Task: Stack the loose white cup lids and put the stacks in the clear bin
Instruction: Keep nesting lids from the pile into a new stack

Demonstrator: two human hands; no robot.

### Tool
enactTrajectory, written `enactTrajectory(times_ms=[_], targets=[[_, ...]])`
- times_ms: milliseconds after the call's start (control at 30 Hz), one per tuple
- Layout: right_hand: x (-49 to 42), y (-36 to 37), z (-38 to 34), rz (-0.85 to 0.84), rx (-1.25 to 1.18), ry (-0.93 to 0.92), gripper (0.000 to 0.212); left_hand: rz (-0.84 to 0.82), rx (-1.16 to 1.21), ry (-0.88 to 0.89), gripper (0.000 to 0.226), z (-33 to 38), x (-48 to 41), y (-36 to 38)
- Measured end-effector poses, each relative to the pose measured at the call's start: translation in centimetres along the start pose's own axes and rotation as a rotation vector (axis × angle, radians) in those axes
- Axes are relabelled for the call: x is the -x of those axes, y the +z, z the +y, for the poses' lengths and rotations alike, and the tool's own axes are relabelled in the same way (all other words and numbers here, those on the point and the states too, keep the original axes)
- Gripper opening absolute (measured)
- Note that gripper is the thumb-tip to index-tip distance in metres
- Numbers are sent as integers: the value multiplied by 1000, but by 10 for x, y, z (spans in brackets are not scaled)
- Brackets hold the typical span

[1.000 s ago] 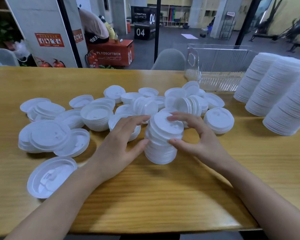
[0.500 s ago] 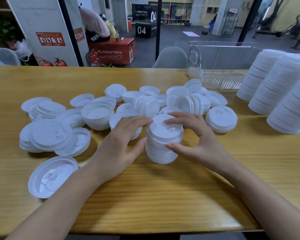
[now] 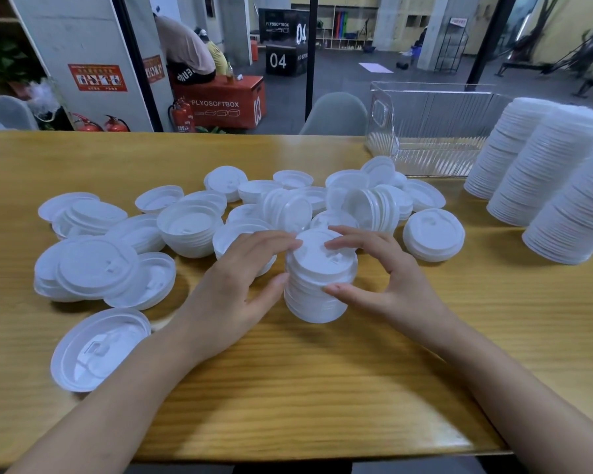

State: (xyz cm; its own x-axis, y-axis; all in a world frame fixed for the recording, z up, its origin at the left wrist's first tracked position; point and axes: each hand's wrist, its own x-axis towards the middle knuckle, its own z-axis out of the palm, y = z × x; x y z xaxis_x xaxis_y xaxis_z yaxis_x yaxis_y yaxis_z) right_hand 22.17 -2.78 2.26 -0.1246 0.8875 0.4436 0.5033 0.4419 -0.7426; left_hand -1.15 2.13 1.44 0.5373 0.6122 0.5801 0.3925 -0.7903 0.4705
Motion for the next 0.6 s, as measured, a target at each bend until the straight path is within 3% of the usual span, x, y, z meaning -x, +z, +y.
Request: enactTrajectory(times_ms=[133, 300, 433, 600], targets=[[-1, -7, -4, 19, 47, -28, 52, -5, 2, -4, 39, 1, 0, 0], [-22, -40, 6, 295, 314, 94, 53, -7, 16, -5, 40, 1, 0, 1], [-43, -39, 20, 180, 784, 368, 76, -7, 13, -5, 40, 0, 0, 1], [-49, -36, 28, 210, 868, 278, 72, -10, 10, -6, 41, -1, 0, 0]])
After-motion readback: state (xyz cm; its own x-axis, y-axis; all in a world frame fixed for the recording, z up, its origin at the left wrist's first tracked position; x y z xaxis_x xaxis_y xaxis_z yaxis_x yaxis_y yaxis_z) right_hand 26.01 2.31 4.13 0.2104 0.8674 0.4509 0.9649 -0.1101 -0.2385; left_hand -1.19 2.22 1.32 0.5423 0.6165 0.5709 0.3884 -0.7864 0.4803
